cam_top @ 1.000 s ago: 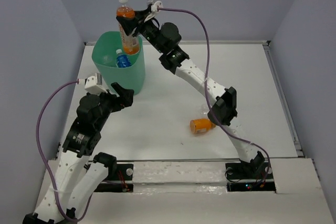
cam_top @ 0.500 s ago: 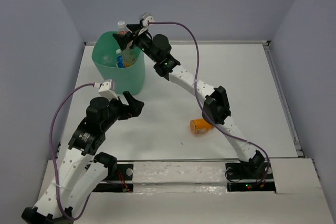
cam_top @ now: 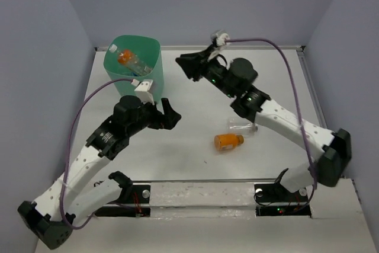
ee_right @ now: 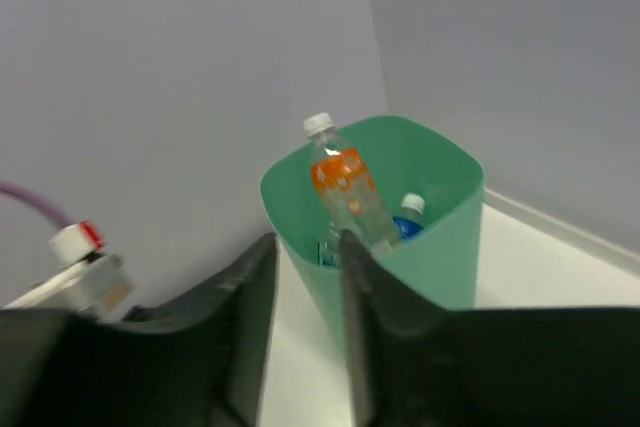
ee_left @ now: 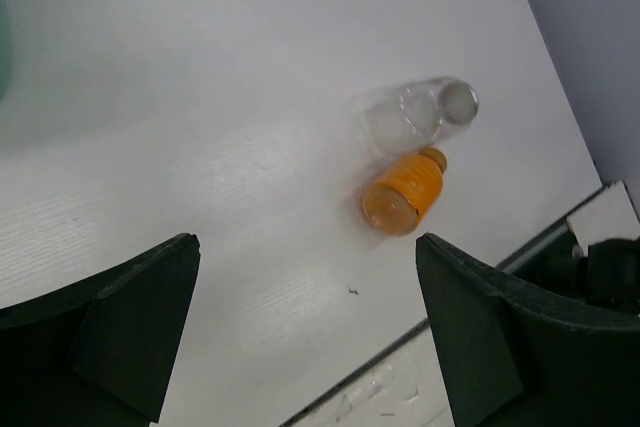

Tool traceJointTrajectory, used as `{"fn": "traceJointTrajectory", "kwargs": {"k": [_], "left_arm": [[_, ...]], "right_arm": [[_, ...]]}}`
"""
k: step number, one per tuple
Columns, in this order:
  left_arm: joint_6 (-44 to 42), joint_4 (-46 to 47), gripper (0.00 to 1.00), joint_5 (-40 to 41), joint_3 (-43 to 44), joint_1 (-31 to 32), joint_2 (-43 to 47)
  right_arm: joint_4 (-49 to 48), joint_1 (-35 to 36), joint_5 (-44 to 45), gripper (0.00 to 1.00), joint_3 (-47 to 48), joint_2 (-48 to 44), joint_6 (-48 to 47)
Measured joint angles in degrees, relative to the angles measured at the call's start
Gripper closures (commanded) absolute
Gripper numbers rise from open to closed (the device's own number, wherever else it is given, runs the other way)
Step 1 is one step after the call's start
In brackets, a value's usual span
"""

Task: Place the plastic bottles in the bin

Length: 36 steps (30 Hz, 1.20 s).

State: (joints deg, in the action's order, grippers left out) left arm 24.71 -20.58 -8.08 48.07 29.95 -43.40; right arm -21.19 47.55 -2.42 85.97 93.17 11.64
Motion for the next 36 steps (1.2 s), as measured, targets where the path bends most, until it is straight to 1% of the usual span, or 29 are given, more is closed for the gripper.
{"fn": "traceJointTrajectory", "kwargs": {"k": [1,2,4,7,8,9,10,11,13,14,16,18,22,26,28,34,36], "left_arm": [[-0.28,0.26,0.01,0.76,1.05,3.72,-2.69],[-0.59,0.66,0.01,2.01,2.05,8.0,-5.27],[-1.57,1.62,0.01,4.31,4.35,15.45,-10.73],[-3.76,2.47,0.01,7.89,7.26,24.72,-18.64],[-4.26,2.78,0.01,8.61,7.98,26.08,-20.2],[-5.35,3.72,0.01,9.79,9.2,29.42,-23.52],[-6.54,3.72,0.01,10.99,10.03,31.47,-25.16],[-7.91,4.22,0.01,12.11,11.3,33.77,-27.85],[-10.86,6.19,0.01,13.81,14.1,37.51,-33.57],[-12.48,7.37,0.01,14.36,15.26,38.82,-36.44],[-14.29,8.96,0.01,14.93,16.13,40.17,-40.54],[-16.13,9.99,0.01,15.8,16.48,40.46,-44.0],[-19.3,10.95,0.01,16.31,17.18,40.26,-49.94],[-21.05,11.56,0.01,16.28,18.67,40.06,-53.44],[-21.88,11.87,0.01,16.13,19.8,40.09,-55.1],[-22.8,12.87,0.01,16.63,21.09,39.95,-58.69],[-22.86,13.14,0.01,16.65,21.09,39.93,-59.65]], "right_arm": [[0.37,-0.26,1.53,0.85,-5.6,-6.19,1.33],[0.35,-0.9,2.75,0.92,-12.59,-12.39,2.51],[3.26,-3.43,6.14,0.93,-23.1,-23.52,5.46],[7.45,-7.56,10.34,0.94,-34.32,-33.79,10.19],[10.14,-9.62,11.43,0.93,-38.75,-37.64,12.11],[12.52,-11.43,12.2,0.85,-42.69,-40.96,13.51],[15.06,-12.98,13.18,0.8,-46.45,-44.06,15.41],[18.75,-14.53,14.1,0.63,-49.79,-47.39,16.92],[23.74,-16.48,15.34,0.41,-53.42,-51.56,19.45],[25.86,-17.22,15.91,0.25,-54.55,-53.09,20.02],[28.7,-18.58,16.72,0.16,-55.91,-55.43,21.92],[30.86,-19.34,17.31,0.1,-57.07,-57.66,23.37],[34.25,-20.09,19.28,0.09,-59.34,-62.03,26.49],[37.66,-20.22,21.33,0.08,-61.55,-65.0,29.51],[38.82,-20.22,21.75,0.06,-62.64,-65.85,31.26],[40.13,-20.52,21.88,0.0,-64.32,-62.66,34.16],[40.0,-20.59,21.59,0.0,-64.41,-60.59,34.62]]}}
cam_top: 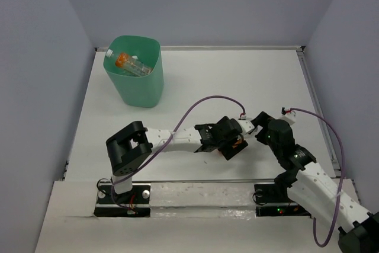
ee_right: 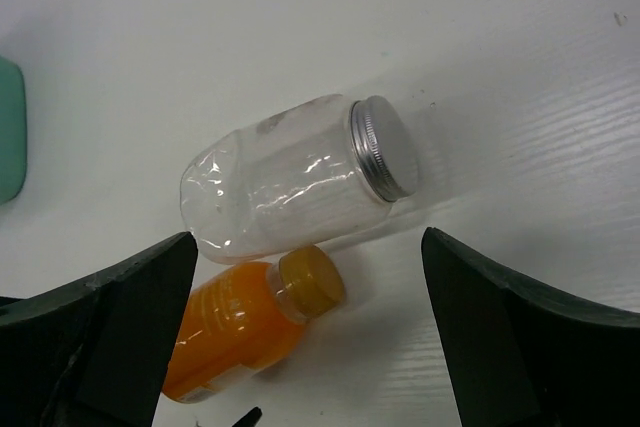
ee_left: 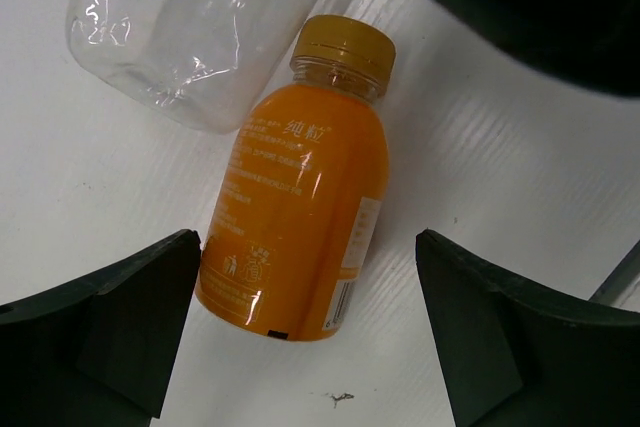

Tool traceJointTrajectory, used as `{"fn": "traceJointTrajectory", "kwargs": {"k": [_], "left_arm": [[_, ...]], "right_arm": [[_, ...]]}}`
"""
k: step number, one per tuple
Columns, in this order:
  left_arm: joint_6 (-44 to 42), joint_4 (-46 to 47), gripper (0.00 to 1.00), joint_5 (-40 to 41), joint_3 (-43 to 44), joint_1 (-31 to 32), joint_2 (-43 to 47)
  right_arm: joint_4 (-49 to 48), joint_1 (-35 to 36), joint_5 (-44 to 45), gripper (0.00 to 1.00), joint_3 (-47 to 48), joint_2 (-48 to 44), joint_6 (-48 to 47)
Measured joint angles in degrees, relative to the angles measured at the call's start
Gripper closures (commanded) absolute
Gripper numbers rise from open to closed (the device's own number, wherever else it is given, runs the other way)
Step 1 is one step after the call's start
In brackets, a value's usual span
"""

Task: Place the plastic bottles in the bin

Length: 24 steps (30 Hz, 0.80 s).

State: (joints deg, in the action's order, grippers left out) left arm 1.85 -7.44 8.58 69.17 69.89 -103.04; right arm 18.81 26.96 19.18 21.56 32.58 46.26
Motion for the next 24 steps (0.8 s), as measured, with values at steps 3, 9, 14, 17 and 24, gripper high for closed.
{"fn": "traceJointTrajectory", "kwargs": {"k": [3,9,14,17,24], "left_arm": [[-0.15,0.31,0.01,0.04,-0.02,-0.11,-1.09],[0.11,2.16,0.1,0.0,-1.44,-0.22,-1.66],[1.38,3.15,0.27,0.35,-5.33,-0.22,-1.66],[2.4,4.09,0.35,0.85,-7.04,-0.22,-1.31],[5.51,6.78,0.5,1.46,-13.7,-0.22,3.87]], "right_arm": [[-2.43,-0.15,-1.51,0.0,-0.04,5.27,0.59],[-10.49,-0.48,-4.37,0.0,-0.81,14.67,2.43],[-16.31,-0.85,-5.68,0.0,-1.05,21.07,3.63],[-19.65,-1.75,-6.27,0.0,-0.85,26.6,4.13],[-23.58,-5.2,-6.54,0.0,2.29,35.69,3.76]]}}
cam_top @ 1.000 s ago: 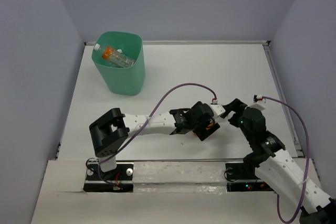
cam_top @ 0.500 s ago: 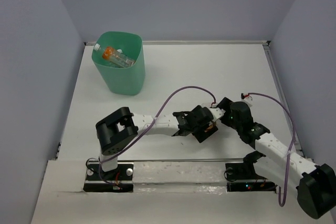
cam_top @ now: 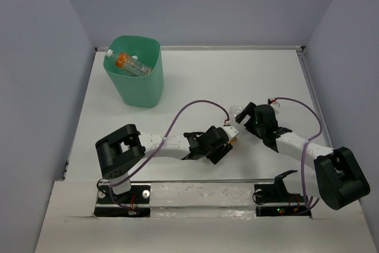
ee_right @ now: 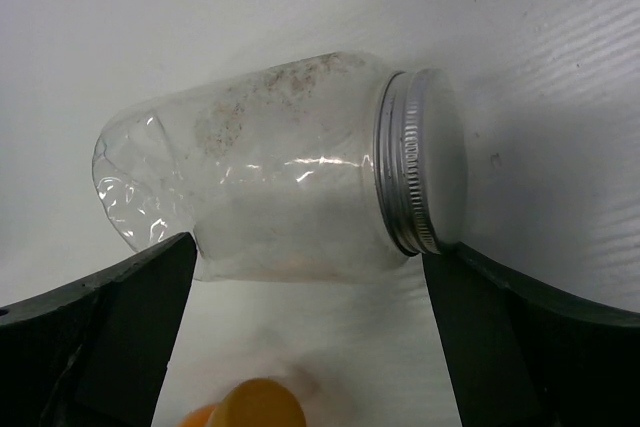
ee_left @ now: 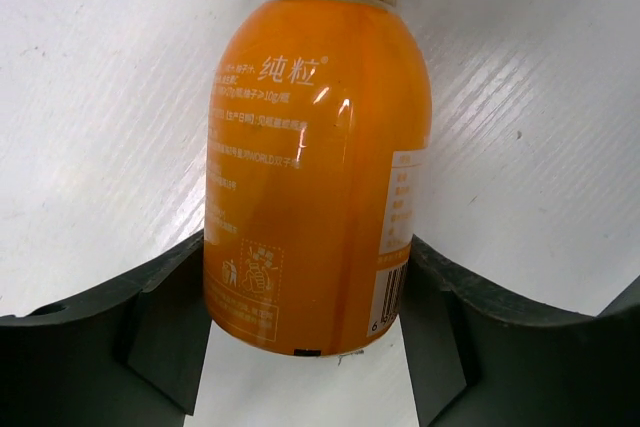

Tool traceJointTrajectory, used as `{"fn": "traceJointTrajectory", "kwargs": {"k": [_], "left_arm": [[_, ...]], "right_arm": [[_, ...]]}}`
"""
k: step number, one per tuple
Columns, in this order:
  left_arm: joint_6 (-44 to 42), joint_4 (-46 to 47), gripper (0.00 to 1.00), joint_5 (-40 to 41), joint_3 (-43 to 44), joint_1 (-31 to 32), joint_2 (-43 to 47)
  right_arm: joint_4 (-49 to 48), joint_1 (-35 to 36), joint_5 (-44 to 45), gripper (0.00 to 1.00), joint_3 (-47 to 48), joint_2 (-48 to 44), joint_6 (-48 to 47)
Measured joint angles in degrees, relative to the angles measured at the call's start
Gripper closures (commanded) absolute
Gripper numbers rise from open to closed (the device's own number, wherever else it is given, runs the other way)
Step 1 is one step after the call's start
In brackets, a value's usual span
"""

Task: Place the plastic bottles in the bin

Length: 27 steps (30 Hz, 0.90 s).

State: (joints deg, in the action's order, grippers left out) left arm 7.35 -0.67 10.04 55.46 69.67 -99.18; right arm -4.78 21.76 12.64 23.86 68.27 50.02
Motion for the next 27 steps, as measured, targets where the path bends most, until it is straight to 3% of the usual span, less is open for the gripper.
{"fn": "traceJointTrajectory", "kwargs": {"k": [9,20,27], "left_arm": [[3.08,2.23,0.59,1.68,-3.13,0.0,5.46],[9.05,0.92,0.59,5.11,-7.48,-1.14,23.71],[11.91,-0.04,0.59,7.91,-3.91,-4.42,30.73]], "right_arm": [[-3.41,-1.44,-1.2,0.02,5.18,6.34,-2.45],[-0.76,-1.44,-8.17,0.0,2.82,-13.03,-5.18],[1.7,-1.44,-5.44,0.0,2.82,-9.6,-2.97]]}}
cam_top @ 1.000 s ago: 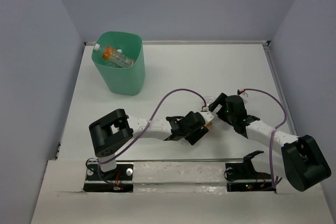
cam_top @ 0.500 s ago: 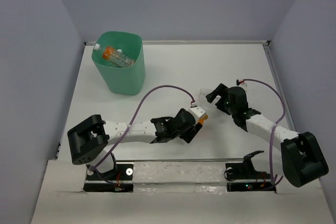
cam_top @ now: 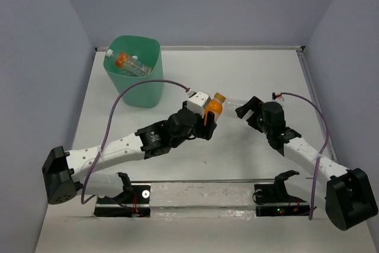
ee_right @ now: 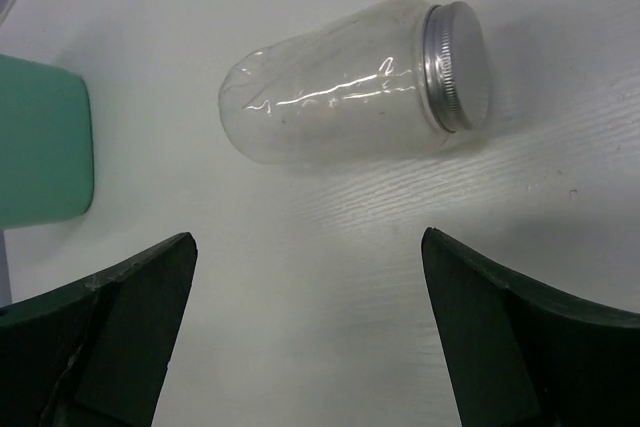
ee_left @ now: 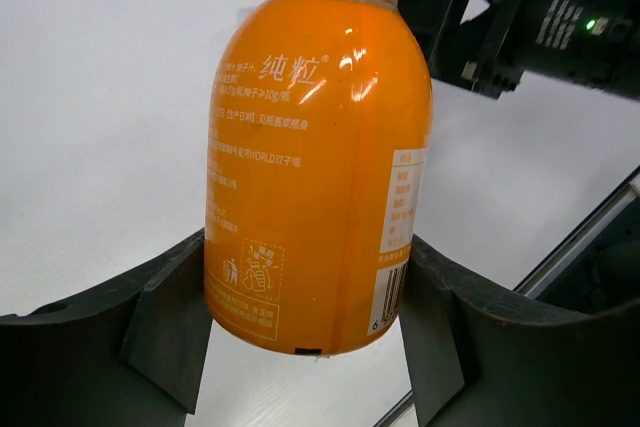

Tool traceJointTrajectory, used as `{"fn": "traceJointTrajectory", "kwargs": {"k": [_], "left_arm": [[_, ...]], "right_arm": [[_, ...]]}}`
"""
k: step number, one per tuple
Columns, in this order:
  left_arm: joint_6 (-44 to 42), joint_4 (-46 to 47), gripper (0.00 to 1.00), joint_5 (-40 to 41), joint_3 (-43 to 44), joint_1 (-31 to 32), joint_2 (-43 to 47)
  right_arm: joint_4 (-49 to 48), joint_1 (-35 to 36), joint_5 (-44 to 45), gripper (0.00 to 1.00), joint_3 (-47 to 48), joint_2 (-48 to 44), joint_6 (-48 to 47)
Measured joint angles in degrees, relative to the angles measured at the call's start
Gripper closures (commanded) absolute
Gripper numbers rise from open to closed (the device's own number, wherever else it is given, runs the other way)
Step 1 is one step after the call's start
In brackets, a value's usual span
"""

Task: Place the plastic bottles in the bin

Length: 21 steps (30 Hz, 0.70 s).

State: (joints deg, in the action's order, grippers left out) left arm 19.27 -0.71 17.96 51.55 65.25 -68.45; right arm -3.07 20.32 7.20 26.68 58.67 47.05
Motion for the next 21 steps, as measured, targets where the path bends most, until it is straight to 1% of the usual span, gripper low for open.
{"fn": "traceJointTrajectory", "kwargs": {"k": [4,11,15,21], "left_arm": [[1.05,-0.37,0.59,0.13,2.03,-2.08,2.43],[2.32,-0.55,0.59,0.31,6.16,-8.76,6.86],[2.27,-2.25,0.59,1.22,10.99,-11.08,8.57],[1.16,-4.31,0.59,5.6,18.03,-13.68,10.25]], "right_arm": [[0.09,0.0,2.01,0.0,0.83,2.34,1.7],[-2.05,0.0,2.95,0.0,4.33,9.64,6.86],[-2.05,0.0,3.85,0.0,4.33,11.65,9.53],[-2.29,-0.83,6.23,0.0,4.55,12.96,10.4]]}}
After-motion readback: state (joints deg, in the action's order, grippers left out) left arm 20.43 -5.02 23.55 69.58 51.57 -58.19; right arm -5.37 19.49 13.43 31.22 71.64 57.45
